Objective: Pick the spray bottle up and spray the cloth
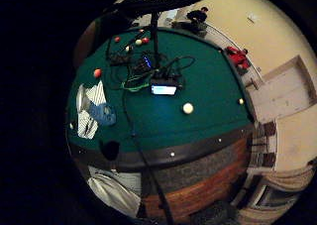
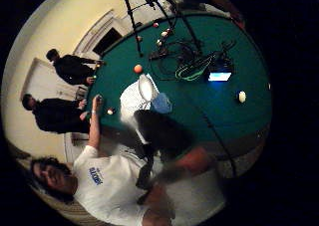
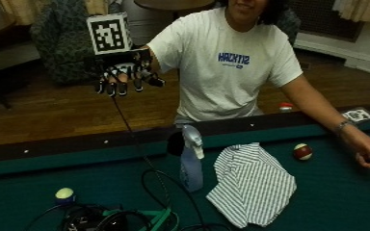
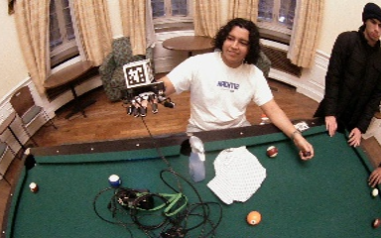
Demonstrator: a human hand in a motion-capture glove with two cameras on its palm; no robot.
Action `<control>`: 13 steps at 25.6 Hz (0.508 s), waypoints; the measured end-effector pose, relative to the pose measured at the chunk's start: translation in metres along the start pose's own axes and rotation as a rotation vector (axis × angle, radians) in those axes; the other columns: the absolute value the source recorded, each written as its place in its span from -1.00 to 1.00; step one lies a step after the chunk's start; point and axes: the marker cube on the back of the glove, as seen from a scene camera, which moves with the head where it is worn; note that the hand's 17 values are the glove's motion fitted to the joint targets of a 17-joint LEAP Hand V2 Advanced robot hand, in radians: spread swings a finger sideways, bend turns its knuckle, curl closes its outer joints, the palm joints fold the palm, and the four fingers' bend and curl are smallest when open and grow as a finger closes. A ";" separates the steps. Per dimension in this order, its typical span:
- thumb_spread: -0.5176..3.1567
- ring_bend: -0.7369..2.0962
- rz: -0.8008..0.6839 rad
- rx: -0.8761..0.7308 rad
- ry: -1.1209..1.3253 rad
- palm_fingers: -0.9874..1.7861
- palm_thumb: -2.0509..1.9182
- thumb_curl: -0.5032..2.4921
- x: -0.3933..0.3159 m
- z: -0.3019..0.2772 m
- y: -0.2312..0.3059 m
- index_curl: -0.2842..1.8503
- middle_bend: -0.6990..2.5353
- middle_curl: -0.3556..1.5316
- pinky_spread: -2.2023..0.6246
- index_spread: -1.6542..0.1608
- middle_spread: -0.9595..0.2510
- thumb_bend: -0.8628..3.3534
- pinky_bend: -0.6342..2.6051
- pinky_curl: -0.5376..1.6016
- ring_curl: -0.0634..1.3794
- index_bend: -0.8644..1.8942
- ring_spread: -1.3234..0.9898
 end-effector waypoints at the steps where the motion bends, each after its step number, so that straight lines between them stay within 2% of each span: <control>1: -0.51 -0.15 -0.003 -0.001 0.002 0.59 0.29 -0.58 0.000 0.000 0.000 -0.64 -0.26 -0.49 0.57 0.66 0.43 -0.45 -0.50 -0.47 -0.72 -0.13 0.06; 13: -0.29 -0.11 -0.017 -0.022 0.008 0.53 0.34 -0.51 -0.001 0.010 -0.002 -0.46 -0.22 -0.33 0.58 0.53 0.31 -0.49 -0.52 -0.36 -0.50 -0.14 0.00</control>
